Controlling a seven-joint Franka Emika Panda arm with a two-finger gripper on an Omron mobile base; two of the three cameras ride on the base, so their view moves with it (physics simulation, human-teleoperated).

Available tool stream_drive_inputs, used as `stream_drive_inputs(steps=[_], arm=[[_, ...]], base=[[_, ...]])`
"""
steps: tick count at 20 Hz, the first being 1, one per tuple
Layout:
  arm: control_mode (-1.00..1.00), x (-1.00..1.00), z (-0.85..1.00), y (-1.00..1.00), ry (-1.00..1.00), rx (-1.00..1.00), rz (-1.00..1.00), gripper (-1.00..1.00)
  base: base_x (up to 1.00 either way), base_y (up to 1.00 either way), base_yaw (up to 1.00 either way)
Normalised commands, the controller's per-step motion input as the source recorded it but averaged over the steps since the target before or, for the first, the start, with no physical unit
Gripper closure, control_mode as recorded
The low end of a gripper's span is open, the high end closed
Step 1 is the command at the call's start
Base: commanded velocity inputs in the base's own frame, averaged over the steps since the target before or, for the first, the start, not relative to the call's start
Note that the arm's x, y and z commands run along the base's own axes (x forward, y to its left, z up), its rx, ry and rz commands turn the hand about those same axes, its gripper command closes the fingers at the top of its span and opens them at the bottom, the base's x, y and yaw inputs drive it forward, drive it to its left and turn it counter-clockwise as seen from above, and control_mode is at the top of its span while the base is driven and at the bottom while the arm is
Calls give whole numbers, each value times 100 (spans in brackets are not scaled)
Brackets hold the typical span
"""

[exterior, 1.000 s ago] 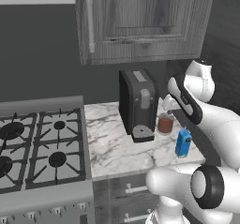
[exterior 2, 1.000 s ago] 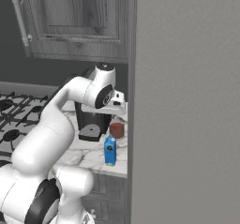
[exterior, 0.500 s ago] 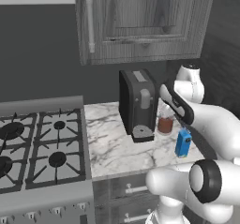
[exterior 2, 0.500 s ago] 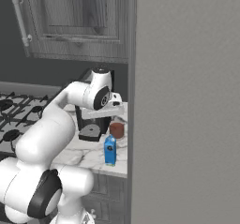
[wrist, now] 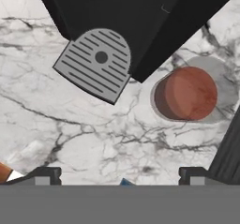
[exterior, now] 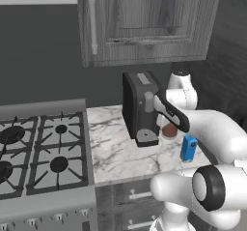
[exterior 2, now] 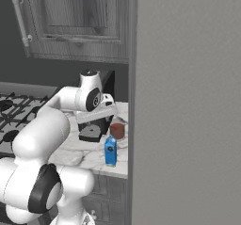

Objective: Place the microwavable item in the microwave. Then, close the microwave door and press the start button.

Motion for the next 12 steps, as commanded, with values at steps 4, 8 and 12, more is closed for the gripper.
stream_drive_inputs(steps=[4, 8, 12], arm=[[-100, 0, -10, -1, 0, 0, 4, -100], [-100, 0, -8, -3, 0, 0, 5, -100], [-100, 0, -4, -5, 0, 0, 7, -100]], base=[[0, 0, 0], [0, 0, 0], [0, 0, 0]])
